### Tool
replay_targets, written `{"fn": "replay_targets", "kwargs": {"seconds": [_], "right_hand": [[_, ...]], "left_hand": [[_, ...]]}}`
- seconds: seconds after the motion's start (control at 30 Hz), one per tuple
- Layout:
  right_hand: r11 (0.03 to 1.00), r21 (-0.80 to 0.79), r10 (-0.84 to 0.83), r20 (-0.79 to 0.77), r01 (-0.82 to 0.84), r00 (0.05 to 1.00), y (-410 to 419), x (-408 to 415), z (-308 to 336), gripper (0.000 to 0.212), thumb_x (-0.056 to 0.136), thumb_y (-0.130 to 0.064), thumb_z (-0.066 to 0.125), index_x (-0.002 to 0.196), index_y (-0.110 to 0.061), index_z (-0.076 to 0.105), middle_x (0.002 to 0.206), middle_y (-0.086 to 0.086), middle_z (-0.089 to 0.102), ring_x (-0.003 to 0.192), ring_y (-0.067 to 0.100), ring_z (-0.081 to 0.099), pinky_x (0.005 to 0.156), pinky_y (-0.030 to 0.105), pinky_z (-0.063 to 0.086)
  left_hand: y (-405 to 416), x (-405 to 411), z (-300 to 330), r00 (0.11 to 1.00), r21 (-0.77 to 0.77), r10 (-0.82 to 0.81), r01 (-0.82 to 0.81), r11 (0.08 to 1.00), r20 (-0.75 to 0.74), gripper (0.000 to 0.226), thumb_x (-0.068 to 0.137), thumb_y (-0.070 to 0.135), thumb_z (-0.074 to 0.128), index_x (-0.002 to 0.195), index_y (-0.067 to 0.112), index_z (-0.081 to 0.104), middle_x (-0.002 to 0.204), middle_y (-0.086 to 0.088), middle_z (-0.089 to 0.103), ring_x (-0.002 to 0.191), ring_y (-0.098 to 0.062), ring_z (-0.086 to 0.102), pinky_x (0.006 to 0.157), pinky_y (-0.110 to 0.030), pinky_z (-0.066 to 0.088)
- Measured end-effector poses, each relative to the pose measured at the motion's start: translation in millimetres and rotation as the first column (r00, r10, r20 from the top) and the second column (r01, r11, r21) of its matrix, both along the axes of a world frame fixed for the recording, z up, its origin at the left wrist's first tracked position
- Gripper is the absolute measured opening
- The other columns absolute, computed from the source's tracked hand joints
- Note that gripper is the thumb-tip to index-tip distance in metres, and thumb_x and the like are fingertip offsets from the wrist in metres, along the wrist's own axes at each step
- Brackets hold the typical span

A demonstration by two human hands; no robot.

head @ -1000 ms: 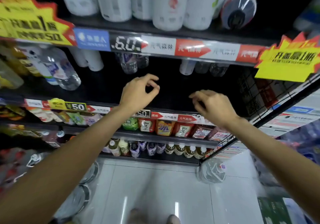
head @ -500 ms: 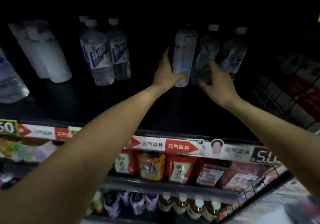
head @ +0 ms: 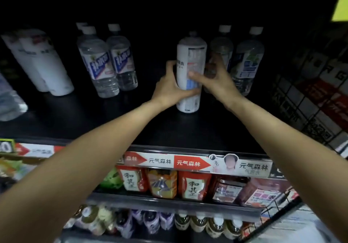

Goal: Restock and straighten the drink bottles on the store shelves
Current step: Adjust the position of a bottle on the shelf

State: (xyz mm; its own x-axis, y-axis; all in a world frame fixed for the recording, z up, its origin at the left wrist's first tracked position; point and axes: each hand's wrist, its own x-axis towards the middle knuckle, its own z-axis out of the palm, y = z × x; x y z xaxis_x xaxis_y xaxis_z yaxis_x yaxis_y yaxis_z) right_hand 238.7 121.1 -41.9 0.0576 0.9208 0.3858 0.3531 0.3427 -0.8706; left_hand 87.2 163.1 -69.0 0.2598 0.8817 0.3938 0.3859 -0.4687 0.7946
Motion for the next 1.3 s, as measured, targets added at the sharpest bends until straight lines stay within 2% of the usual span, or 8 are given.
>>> {"fn": "replay_targets", "kwargs": {"seconds": [0.17,0.27,0.4,0.63,0.87,0.97,1.13,1.3], "right_hand": [[0.999,-0.015,0.040,0.000,-0.040,0.999,-53,-26,12,0.073,0.063,-0.012,0.088,0.120,-0.019,0.043,0.110,-0.007,0.062,0.100,-0.001,0.061,0.090,0.021,0.051],[0.998,-0.015,0.065,0.039,-0.065,0.997,-106,-38,28,0.076,0.059,-0.010,0.090,0.118,-0.020,0.042,0.107,-0.016,0.061,0.097,-0.014,0.058,0.084,0.009,0.045],[0.990,-0.043,0.139,0.035,-0.137,0.990,-175,-50,73,0.079,0.062,-0.024,0.089,0.124,-0.028,0.041,0.117,-0.014,0.061,0.109,-0.001,0.059,0.089,0.020,0.049],[0.993,0.028,0.115,-0.145,-0.112,0.983,-223,-45,205,0.069,0.060,-0.027,0.083,0.118,-0.024,0.044,0.108,-0.019,0.061,0.099,-0.008,0.061,0.078,0.010,0.047],[0.954,0.299,-0.026,-0.042,0.037,0.999,-225,-6,297,0.078,0.068,-0.025,0.084,0.129,-0.006,0.038,0.117,-0.018,0.055,0.110,-0.009,0.055,0.089,0.012,0.044],[0.920,0.381,-0.114,0.029,0.094,0.993,-217,13,317,0.081,0.070,-0.022,0.085,0.132,-0.003,0.036,0.121,-0.012,0.055,0.113,-0.005,0.054,0.092,0.015,0.044],[0.916,0.380,-0.183,0.118,0.125,0.976,-195,33,318,0.083,0.069,-0.022,0.085,0.135,-0.008,0.037,0.117,-0.014,0.057,0.109,-0.009,0.054,0.086,0.010,0.043],[0.938,0.309,-0.214,0.168,0.154,0.962,-162,45,315,0.079,0.072,-0.035,0.081,0.135,-0.011,0.039,0.116,-0.013,0.060,0.107,-0.006,0.056,0.089,0.016,0.047]], "left_hand": [[-75,-21,18,0.997,-0.022,0.041,-0.043,0.999,-0.072,0.088,0.059,0.033,0.090,0.123,0.020,0.032,0.110,0.006,0.061,0.101,-0.017,0.064,0.082,-0.030,0.053],[-122,-39,31,0.987,-0.015,0.100,-0.103,0.995,-0.124,0.085,0.056,0.030,0.091,0.118,0.023,0.034,0.113,-0.002,0.062,0.101,-0.023,0.063,0.075,-0.027,0.049],[-186,-60,67,0.970,0.076,0.145,-0.132,0.988,-0.196,0.092,0.054,0.040,0.091,0.127,0.010,0.042,0.111,-0.011,0.067,0.096,-0.029,0.067,0.071,-0.026,0.049],[-243,-63,213,0.988,0.175,0.042,-0.016,0.984,-0.146,0.099,0.057,0.064,0.074,0.141,0.033,0.033,0.127,0.016,0.056,0.109,-0.001,0.057,0.089,-0.024,0.051],[-232,-17,317,0.985,0.192,-0.094,0.122,0.974,-0.145,0.100,0.065,0.047,0.083,0.144,0.027,0.025,0.134,0.011,0.053,0.114,-0.009,0.057,0.094,-0.035,0.049],[-216,13,330,0.997,0.288,-0.050,0.064,0.956,-0.055,0.091,0.068,0.036,0.084,0.141,0.018,0.033,0.131,0.006,0.055,0.109,-0.004,0.054,0.090,-0.028,0.048],[-188,43,317,0.998,0.240,-0.027,0.011,0.971,0.063,0.084,0.070,0.033,0.083,0.138,0.021,0.035,0.122,0.017,0.055,0.104,0.005,0.050,0.082,-0.011,0.045],[-159,57,311,0.998,0.164,-0.057,0.053,0.985,0.020,0.094,0.072,0.036,0.082,0.147,0.020,0.027,0.132,0.002,0.059,0.114,-0.015,0.058,0.092,-0.029,0.049]]}}
